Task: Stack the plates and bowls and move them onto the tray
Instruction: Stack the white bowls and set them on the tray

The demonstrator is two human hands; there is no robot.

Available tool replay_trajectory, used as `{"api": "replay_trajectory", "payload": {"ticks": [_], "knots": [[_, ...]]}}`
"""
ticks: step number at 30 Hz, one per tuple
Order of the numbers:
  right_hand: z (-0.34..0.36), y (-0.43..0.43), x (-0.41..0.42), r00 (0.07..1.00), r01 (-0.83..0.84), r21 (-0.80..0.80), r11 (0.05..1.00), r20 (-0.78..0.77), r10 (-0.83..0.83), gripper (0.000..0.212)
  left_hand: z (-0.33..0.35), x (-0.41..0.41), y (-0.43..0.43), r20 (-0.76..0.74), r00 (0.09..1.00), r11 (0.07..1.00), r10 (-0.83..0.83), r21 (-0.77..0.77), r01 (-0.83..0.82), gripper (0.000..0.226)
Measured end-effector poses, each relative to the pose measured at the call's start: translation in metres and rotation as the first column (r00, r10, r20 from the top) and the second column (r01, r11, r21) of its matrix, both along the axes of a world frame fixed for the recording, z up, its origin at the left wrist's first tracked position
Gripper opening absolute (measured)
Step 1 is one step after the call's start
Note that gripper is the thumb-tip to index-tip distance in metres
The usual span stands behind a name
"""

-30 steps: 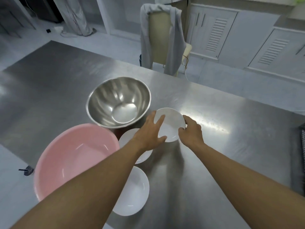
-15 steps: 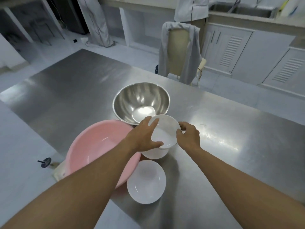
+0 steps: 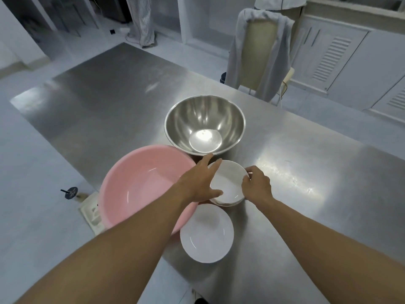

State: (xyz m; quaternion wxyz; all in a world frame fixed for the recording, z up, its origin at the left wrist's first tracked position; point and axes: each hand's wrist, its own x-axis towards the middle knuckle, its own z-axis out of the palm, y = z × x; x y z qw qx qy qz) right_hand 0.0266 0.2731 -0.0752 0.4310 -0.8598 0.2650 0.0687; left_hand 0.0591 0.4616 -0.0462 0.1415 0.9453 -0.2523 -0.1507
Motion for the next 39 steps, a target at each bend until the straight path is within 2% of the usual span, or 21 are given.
{"api": "replay_trajectory", "payload": {"ticks": [4,11,17,30,39], "knots": [[-0.002,-0.004,-0.006,1.000,0.005,0.009,1.000,-0.010,-0.004,0.023,-0.004,-0.006,-0.001,0.066,0.998,1.000,-0.016,-0.023,0.017,0.094],[0.015,-0.022,-0.019,0.997,0.013,0.024,1.000,0.075,-0.014,0.023,0.002,-0.019,-0.011,-0.087,0.996,0.999,0.024,-0.027,-0.026,0.089],[0.040,-0.031,-0.032,0.992,-0.017,0.055,0.998,0.127,0.010,0.029,0.029,-0.034,-0.022,0.004,1.000,0.997,0.017,-0.072,-0.017,0.091],[0.036,0.001,-0.069,0.972,-0.204,0.067,0.977,0.128,0.195,0.029,0.048,-0.093,0.016,0.007,0.991,0.991,0.133,0.013,-0.133,0.095],[0.023,0.005,-0.087,0.943,-0.300,-0.055,0.952,0.135,0.305,0.023,0.041,-0.137,0.018,0.010,0.977,0.977,0.213,-0.023,-0.212,0.091]]}}
